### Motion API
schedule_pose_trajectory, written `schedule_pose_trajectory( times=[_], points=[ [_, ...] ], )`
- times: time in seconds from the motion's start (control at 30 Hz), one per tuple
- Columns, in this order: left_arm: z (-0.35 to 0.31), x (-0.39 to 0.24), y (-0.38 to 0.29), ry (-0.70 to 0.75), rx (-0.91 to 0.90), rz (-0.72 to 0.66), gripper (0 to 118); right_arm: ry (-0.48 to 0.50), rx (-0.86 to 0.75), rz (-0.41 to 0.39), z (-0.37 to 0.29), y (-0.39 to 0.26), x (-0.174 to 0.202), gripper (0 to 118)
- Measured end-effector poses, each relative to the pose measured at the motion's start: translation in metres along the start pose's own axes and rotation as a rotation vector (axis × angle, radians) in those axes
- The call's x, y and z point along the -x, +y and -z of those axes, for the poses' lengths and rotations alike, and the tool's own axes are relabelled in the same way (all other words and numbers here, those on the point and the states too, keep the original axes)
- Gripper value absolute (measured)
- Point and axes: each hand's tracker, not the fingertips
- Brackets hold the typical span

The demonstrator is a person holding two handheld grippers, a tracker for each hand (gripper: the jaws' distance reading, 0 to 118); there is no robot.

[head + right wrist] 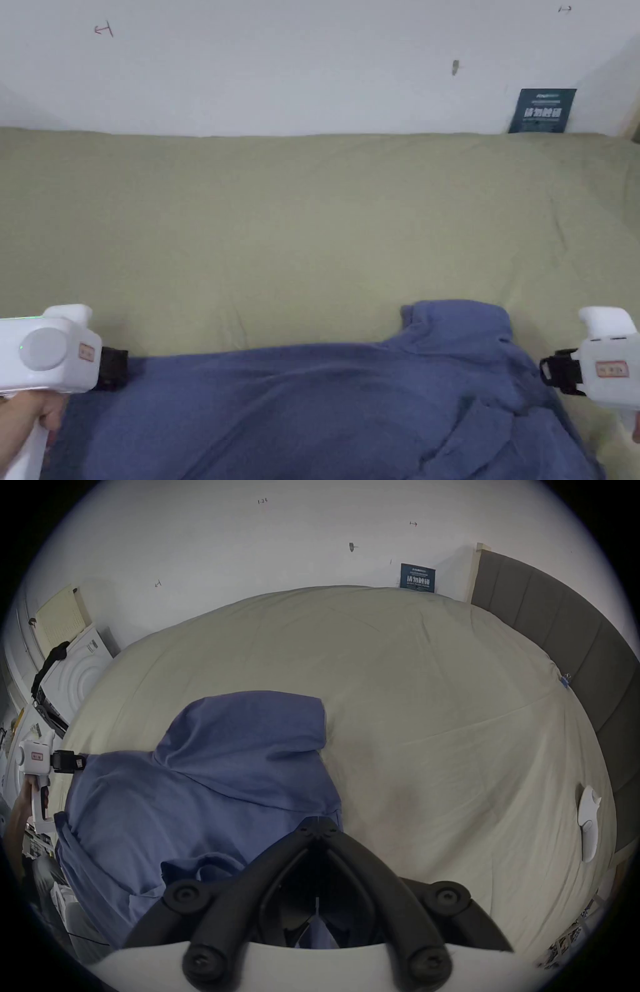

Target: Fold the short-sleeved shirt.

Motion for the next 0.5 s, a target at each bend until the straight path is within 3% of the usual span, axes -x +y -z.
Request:
schedule_pose_trajectory(
  times=[0.03,0.07,0.1,0.13,0.17,0.2,0.33,0.4,0.47,0.5],
  points=[
    [-0.001,-0.002,0.0,-0.002,-0.002,0.007,0,0.002,0.004,0.0,0.002,0.002,0.0,5],
    [-0.003,-0.004,-0.001,0.01,-0.018,0.016,0,0.002,0.009,-0.001,0.004,0.006,0.0,23],
    [-0.004,-0.005,-0.001,0.001,-0.029,0.019,0,-0.002,0.013,-0.003,0.006,0.007,0.005,78],
    [-0.002,-0.004,-0.001,0.003,-0.018,0.023,0,0.004,0.032,0.002,0.01,0.011,0.005,112],
    [0.0,-0.005,-0.001,0.009,-0.016,0.025,0,0.023,0.074,0.003,0.018,0.014,0.006,117],
    [0.002,-0.004,-0.002,0.007,-0.011,0.026,0,0.01,0.06,-0.002,0.019,0.018,0.006,110],
    [0.002,-0.003,-0.002,0.001,-0.013,0.002,0,-0.015,0.087,-0.038,0.052,0.027,-0.002,109],
    [0.002,-0.002,-0.003,-0.001,-0.015,0.001,0,-0.036,0.189,-0.055,0.058,0.035,0.013,105],
    [0.003,-0.002,-0.002,-0.002,-0.015,0.0,0,-0.102,0.184,-0.1,0.062,0.032,0.014,77],
    [0.003,-0.002,-0.002,-0.003,-0.015,0.001,0,-0.05,0.168,-0.084,0.061,0.031,0.011,74]
  ],
)
